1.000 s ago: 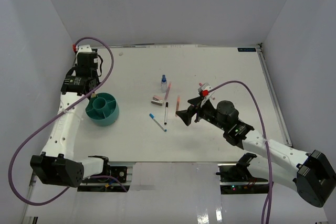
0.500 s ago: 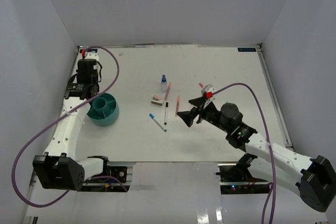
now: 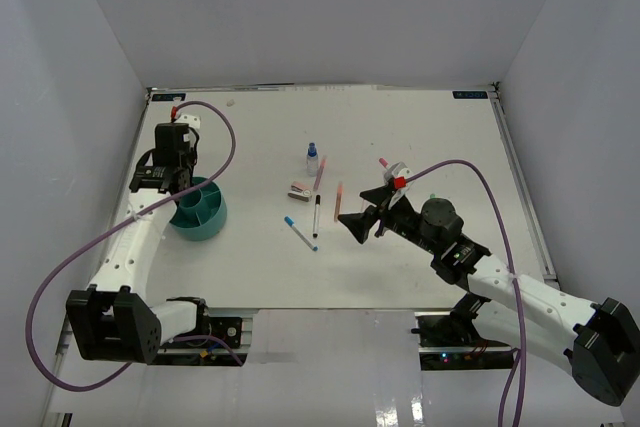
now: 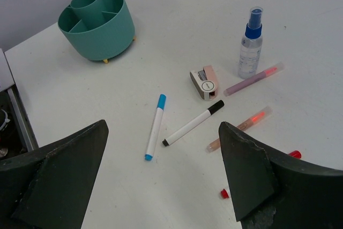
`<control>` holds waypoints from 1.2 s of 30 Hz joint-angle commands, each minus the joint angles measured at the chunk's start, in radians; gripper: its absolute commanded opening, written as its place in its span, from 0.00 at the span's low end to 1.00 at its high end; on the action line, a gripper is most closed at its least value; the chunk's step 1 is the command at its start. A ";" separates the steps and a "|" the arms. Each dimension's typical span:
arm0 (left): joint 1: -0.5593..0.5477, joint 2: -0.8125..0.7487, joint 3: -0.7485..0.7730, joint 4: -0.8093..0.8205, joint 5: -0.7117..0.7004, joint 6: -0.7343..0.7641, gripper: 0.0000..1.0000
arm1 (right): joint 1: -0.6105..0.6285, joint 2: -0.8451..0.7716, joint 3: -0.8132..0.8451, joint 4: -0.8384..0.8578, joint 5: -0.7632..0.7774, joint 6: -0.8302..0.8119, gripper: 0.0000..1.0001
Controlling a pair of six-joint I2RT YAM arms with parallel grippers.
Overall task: Sort the stationery into containers
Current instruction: Place the stationery in the storage box.
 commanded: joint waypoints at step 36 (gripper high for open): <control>0.008 -0.081 0.078 0.026 0.103 -0.201 0.81 | 0.002 0.044 0.042 -0.022 0.073 -0.007 0.90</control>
